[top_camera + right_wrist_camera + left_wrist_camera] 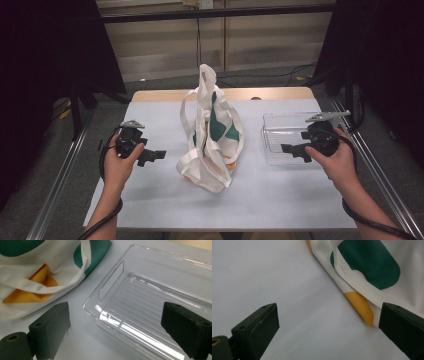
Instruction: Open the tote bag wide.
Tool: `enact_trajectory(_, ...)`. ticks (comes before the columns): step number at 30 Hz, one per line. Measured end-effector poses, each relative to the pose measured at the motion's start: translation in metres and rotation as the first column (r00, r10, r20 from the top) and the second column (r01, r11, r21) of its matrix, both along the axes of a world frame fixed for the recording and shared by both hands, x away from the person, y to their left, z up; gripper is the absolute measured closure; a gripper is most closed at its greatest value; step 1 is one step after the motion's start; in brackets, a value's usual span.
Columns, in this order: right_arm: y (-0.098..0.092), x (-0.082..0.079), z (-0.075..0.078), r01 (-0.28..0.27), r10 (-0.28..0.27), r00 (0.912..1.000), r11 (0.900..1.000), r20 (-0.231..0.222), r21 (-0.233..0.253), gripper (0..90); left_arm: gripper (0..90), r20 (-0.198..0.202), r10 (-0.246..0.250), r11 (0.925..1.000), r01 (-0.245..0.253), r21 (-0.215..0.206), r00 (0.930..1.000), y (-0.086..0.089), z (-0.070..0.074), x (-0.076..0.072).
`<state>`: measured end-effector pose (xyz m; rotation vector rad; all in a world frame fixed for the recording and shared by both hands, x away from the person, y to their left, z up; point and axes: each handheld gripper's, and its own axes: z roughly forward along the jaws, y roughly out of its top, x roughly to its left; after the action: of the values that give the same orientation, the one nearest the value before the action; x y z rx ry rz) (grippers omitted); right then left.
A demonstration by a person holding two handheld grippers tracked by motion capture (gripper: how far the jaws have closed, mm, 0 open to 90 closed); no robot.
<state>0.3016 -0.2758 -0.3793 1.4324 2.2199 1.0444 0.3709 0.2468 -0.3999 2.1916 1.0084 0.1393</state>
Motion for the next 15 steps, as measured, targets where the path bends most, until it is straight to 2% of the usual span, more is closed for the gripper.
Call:
enact_trajectory(2, 0.0, 0.006, 0.001, 0.006, -0.006, 1.0, 1.0, -0.004, -0.009, 8.0, 2.8, -0.003, 0.021, 0.9997, -0.021, -0.013, 0.9998, 0.0, 0.0, 0.003)
enact_trajectory(3, -0.001, 0.009, 0.0, 0.011, -0.011, 0.9999, 1.0, -0.002, -0.019, 8.0, 2.9, 0.008, 0.021, 0.9998, -0.021, -0.006, 0.9997, 0.0, 0.0, 0.005)
enact_trajectory(5, -0.001, 0.014, 0.0, 0.022, -0.022, 0.9998, 1.0, -0.005, -0.011, 8.0, 2.9, 0.003, 0.031, 0.9994, -0.031, -0.019, 0.9995, -0.001, 0.0, 0.007)
enact_trajectory(8, -0.002, 0.022, 0.0, 0.034, -0.034, 0.9993, 0.999, -0.014, -0.005, 8.0, 2.9, 0.007, 0.025, 0.9996, -0.025, -0.011, 0.9997, -0.003, -0.001, 0.01)
enact_trajectory(15, 0.0, 0.037, 0.0, 0.058, -0.058, 0.998, 0.998, -0.025, -0.03, 8.0, 3.0, -0.014, 0.033, 0.9987, -0.033, -0.039, 0.9994, -0.007, -0.001, 0.016)
